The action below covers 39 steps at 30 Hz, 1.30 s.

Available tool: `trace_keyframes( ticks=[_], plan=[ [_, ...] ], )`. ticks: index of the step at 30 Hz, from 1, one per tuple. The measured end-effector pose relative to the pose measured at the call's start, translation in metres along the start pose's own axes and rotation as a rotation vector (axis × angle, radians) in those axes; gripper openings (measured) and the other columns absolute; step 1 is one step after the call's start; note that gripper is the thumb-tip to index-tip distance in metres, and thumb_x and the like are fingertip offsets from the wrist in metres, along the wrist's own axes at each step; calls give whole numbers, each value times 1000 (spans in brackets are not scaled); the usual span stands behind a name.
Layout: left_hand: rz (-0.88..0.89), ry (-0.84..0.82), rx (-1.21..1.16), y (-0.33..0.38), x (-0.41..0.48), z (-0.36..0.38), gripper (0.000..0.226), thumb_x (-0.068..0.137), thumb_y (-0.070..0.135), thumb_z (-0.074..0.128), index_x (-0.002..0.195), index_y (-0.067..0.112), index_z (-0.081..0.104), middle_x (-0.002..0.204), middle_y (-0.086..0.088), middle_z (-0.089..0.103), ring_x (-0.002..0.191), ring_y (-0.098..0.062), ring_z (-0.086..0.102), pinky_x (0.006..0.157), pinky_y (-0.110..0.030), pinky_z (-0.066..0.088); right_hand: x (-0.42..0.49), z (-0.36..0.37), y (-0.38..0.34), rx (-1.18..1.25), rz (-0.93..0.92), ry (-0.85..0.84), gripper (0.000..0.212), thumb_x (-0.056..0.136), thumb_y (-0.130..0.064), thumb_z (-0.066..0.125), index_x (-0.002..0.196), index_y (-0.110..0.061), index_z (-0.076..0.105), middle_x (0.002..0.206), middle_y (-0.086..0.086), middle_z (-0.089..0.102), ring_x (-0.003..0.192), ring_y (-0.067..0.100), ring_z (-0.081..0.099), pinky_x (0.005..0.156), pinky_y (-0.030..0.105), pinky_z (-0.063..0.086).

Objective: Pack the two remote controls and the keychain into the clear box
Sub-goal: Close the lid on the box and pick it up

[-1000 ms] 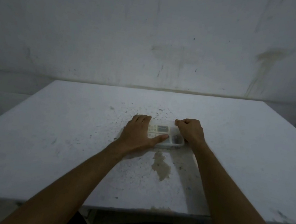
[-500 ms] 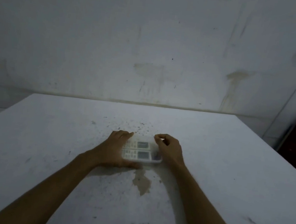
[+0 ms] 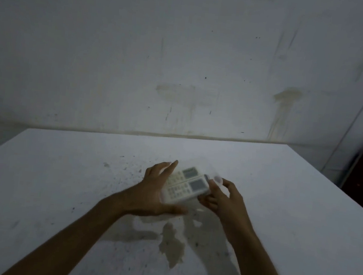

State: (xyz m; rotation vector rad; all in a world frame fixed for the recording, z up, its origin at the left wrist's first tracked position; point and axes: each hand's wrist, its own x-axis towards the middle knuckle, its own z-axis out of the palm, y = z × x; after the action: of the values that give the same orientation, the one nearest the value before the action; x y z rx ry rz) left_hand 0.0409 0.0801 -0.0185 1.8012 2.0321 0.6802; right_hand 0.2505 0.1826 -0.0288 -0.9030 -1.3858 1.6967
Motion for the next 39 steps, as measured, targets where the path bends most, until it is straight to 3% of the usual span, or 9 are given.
trace_keyframes(
  ticks=[3,6,10,16,20,23,25,28,39],
  plan=[
    [-39,88,-189,-23,22,-16,112,70,96,34,161,36,7,169,8,5,152,-15,17,123,-44,24,34,-4,-6,66,42,-3,46,92,-29,73,128,-6,55,115,24,72,97,33,77,81,40,63],
    [-233,347,-21,-83,50,-32,92,85,86,18,158,29,27,168,-2,21,153,-22,24,124,-49,20,84,7,-6,121,81,13,42,98,-22,66,130,1,50,122,27,65,105,37,74,76,35,64],
    [-545,196,343,-160,58,-34,85,93,77,21,162,27,15,171,-10,2,157,-28,4,127,-47,2,149,45,-5,208,143,20,32,104,-12,54,122,14,53,119,27,63,111,38,68,73,34,66],
    [-504,201,401,-175,70,-39,88,88,84,15,161,35,10,172,-5,-3,158,-24,-2,126,-50,-2,222,100,15,89,138,91,26,103,-15,57,120,5,56,101,13,65,87,29,71,68,32,65],
    [-500,221,396,-179,73,-38,90,86,85,16,161,36,11,172,-3,-3,158,-23,-2,125,-50,-3,251,108,27,-317,101,158,70,84,-57,60,129,-3,55,113,17,70,95,34,74,78,42,64],
    [-503,237,384,-182,75,-38,89,87,85,18,161,36,12,172,-3,-3,158,-22,-2,125,-50,-3,239,109,20,-684,33,178,66,96,-56,55,128,2,52,118,20,69,102,36,72,76,32,55],
    [-498,237,378,-182,76,-38,89,87,85,18,161,36,13,172,-3,-3,158,-22,-3,125,-50,-3,231,107,19,-823,-35,229,70,97,-56,55,136,2,45,131,26,60,114,42,64,88,40,53],
    [-500,235,374,-182,75,-38,88,87,84,20,161,35,13,172,-3,-2,158,-23,-3,125,-50,-4,212,115,24,-914,-212,188,77,88,-62,64,148,-20,39,141,21,38,116,41,59,95,46,53],
    [-474,162,385,-178,68,-43,88,89,82,15,162,33,7,171,-5,-8,157,-24,-9,124,-51,-8,222,125,34,-1110,-284,200,52,85,-69,62,129,-42,61,142,8,44,112,32,66,94,48,55]
  ],
)
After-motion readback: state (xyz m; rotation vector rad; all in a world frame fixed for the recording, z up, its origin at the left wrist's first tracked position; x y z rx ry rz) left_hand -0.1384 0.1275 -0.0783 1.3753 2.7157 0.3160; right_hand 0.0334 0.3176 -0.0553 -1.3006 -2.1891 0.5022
